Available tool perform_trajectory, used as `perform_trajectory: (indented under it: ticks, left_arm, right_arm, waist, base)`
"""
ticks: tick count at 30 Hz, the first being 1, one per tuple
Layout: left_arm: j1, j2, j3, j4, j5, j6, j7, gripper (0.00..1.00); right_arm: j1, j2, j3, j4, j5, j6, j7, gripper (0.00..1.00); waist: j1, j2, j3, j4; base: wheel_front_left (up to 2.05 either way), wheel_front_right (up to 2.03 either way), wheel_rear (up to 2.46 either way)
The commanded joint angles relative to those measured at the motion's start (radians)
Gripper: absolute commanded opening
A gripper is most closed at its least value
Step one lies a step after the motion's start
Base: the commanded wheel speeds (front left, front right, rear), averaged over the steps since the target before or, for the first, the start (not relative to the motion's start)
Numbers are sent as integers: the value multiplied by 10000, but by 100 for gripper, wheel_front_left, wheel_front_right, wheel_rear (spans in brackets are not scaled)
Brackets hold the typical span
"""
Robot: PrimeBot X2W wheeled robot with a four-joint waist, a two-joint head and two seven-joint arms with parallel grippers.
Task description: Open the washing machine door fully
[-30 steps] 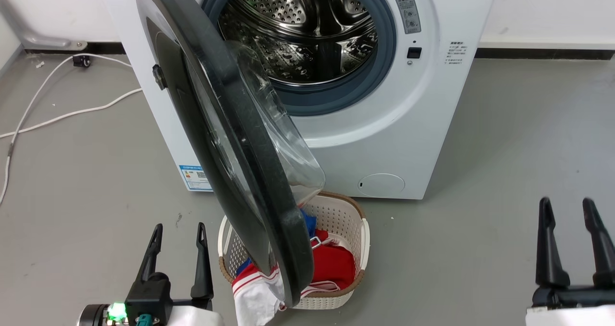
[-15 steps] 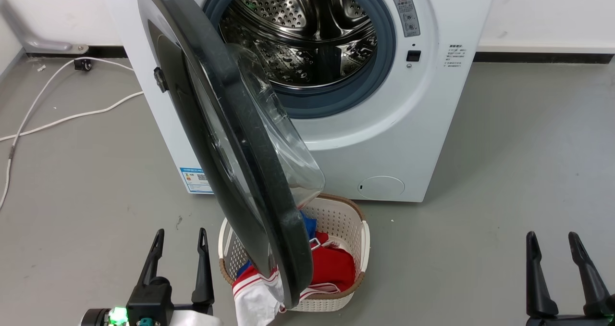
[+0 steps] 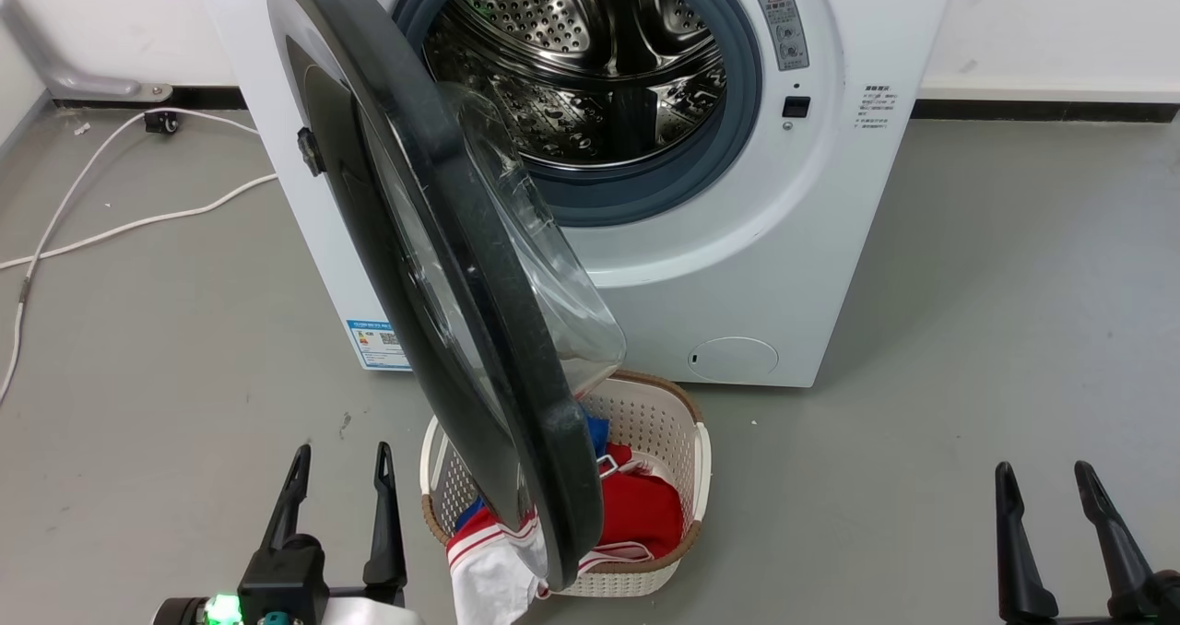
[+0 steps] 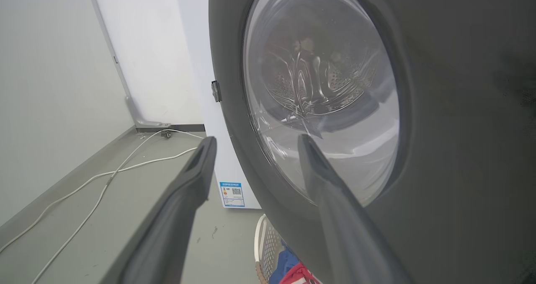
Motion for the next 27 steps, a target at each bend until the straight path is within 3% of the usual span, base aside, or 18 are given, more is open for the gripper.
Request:
perform_trajectory:
  ticks: [1, 2, 3, 4, 5, 17, 27]
  left_arm:
    - [82, 10, 30, 7, -7, 7, -27, 100]
    - [97, 8, 40, 43, 5, 29, -27, 100]
    - [103, 7, 52, 72, 28, 58, -27, 85]
    - [82, 8, 71, 78, 30, 66, -27, 24]
    - [62, 9, 89, 93, 22, 58, -27, 0]
    - [-794, 436, 516, -1313, 191, 35, -27, 0]
    - [-1630, 746, -257, -3604, 747, -147, -26, 0]
  right_arm:
    - [62, 23, 1, 32, -20, -2, -17, 100]
    - [56, 23, 3, 47, -16, -2, -17, 100]
    - [49, 23, 10, 65, -13, -2, -17, 100]
    - [39, 23, 20, 80, -6, -2, -17, 100]
    - [31, 23, 12, 99, 7, -2, -17, 100]
    - [-48, 24, -18, 219, 0, -2, -18, 100]
    - [-16, 23, 54, 343, 65, -2, -18, 100]
  waist:
    - [1, 0, -1, -1]
    - [1, 0, -4, -2]
    - [1, 0, -7, -2]
    - [1, 0, -7, -2]
    - [1, 0, -8, 5]
    - [1, 0, -90, 119]
    - [1, 0, -113, 85]
  base:
    - [0, 0, 0]
    - [0, 0, 0]
    - [0, 0, 0]
    - [0, 0, 0]
    - [0, 0, 0]
    - [0, 0, 0]
    - [0, 0, 0]
